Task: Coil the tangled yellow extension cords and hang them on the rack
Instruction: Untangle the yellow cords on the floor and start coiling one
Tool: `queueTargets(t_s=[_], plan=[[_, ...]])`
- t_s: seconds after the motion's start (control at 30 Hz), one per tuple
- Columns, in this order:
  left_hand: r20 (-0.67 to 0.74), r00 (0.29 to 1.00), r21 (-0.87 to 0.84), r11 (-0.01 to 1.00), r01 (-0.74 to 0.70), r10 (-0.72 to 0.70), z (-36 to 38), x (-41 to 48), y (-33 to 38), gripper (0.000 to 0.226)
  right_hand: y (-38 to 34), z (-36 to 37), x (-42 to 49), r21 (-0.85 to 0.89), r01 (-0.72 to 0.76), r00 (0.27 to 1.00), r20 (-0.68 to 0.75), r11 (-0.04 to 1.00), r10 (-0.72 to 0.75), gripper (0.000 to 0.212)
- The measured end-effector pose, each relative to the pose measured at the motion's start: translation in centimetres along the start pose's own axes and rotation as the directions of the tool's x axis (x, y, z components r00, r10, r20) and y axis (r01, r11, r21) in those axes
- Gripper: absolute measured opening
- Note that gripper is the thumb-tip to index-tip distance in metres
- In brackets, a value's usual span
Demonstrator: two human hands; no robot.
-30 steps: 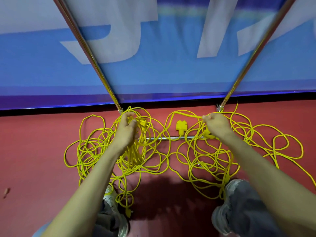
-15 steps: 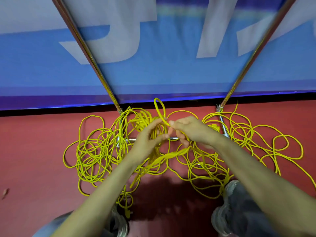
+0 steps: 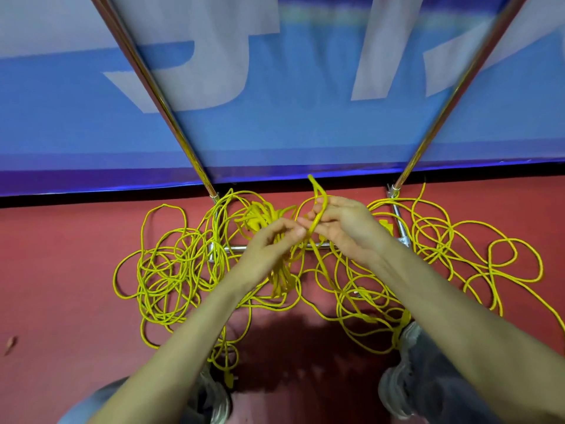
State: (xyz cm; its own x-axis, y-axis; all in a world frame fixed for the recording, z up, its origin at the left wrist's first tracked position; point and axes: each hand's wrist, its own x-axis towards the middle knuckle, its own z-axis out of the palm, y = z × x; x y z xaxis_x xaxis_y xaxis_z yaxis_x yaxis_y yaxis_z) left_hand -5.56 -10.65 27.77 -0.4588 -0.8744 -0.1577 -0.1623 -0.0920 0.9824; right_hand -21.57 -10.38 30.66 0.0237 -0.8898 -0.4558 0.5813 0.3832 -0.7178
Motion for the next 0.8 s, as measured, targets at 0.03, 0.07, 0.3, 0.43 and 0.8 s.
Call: queueTargets(t_s=[0.03, 0.07, 0.3, 0.43, 0.8], plan=[[0.020, 1.000, -0.008, 1.000, -0.012, 0.012, 0.1, -0.1, 0.0, 0.014, -0.1, -0.1, 0.1, 0.018, -0.008, 1.000, -0.002, 1.000, 0.008, 0.032], [0.030, 0.999, -0.002, 1.000, -0.020, 0.020, 0.2, -0.2, -0.2, 0.023, -0.3, 0.0, 0.1, 0.006, -0.018, 1.000, 0.009, 1.000, 0.018, 0.032], [-0.131, 0.987, -0.003, 0.996, 0.088, -0.088, 0.6, 0.1, -0.6, 0.016, 0.5, 0.1, 0.2, -0.300, 0.076, 0.997, 0.012, 0.951, -0.076, 0.035], [-0.235, 0.962, -0.135, 0.985, 0.109, -0.139, 0.5, 0.3, -0.6, 0.014, 2.0, -1.2, 0.4, -0.876, 0.108, 0.994, 0.082, 0.471, -0.076, 0.038], [-0.376, 0.925, -0.016, 0.999, 0.047, -0.049, -2.7, 1.1, 0.1, 0.020, 1.5, -6.8, 3.4, -0.703, -0.033, 0.969, -0.195, 0.710, -0.149, 0.013]])
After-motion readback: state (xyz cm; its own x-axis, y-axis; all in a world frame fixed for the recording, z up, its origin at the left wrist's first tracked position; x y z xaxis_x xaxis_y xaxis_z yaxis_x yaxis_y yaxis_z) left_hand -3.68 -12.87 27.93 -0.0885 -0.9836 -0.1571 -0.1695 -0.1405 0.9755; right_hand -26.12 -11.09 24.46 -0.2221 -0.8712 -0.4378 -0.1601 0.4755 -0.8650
